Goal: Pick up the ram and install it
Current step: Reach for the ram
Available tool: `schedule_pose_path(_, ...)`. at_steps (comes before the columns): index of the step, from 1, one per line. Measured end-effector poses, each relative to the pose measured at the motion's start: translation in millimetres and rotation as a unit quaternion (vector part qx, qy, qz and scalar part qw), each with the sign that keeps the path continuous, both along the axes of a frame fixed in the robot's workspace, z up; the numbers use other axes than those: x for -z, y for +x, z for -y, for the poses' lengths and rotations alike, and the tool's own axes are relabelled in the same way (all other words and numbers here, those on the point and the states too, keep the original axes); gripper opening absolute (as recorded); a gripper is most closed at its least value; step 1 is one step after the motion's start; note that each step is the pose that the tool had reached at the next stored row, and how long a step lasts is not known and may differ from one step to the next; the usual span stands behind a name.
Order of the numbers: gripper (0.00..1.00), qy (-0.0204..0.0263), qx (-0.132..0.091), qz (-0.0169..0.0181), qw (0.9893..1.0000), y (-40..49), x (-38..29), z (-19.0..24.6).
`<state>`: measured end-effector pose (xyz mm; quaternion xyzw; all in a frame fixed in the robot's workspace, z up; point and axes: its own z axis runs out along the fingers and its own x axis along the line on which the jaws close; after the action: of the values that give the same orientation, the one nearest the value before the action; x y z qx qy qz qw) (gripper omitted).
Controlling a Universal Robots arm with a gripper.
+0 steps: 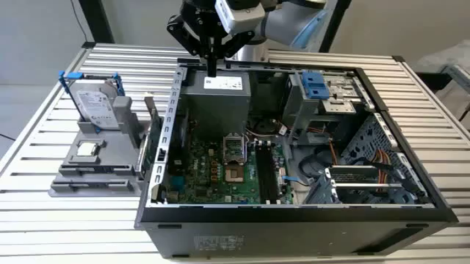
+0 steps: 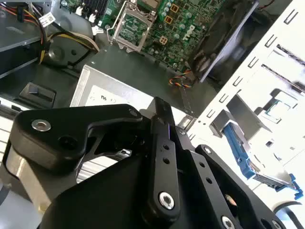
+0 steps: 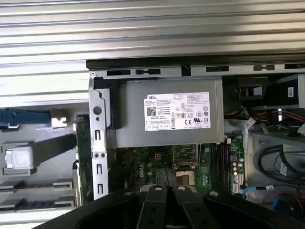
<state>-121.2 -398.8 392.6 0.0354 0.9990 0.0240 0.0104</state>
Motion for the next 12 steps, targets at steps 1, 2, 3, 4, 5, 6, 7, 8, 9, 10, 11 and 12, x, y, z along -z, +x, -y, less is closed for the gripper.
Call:
schedule_pose_path(1,0.0,0.0,0.0,0.0,1.0,0.0,0.0,0.0)
schedule_pose_path(2,0.0,0.0,0.0,0.0,1.0,0.0,0.0,0.0)
schedule_pose_path(3,0.0,0.0,0.0,0.0,1.0,0.0,0.0,0.0)
schedule_pose_path(4,0.0,0.0,0.0,0.0,1.0,0.0,0.0,0.0)
schedule_pose_path(5,0.0,0.0,0.0,0.0,1.0,-0.2,0.0,0.0)
schedule_pose_path(6,0.0,0.0,0.0,0.0,1.0,-0.6,0.0,0.0)
schedule_pose_path(7,0.0,0.0,0.0,0.0,1.0,-1.0,-0.1,0.0)
schedule_pose_path(8,0.0,0.0,0.0,0.0,1.0,-1.4,0.0,0.0)
schedule_pose_path(9,0.0,0.0,0.0,0.0,1.0,-1.8,0.0,0.0)
schedule_pose_path(10,0.0,0.0,0.0,0.0,1.0,-2.1,0.0,0.0)
schedule_pose_path(11,0.0,0.0,0.0,0.0,1.0,-2.5,0.0,0.0)
schedule_pose_path(12,0.0,0.0,0.0,0.0,1.0,-2.9,0.0,0.0)
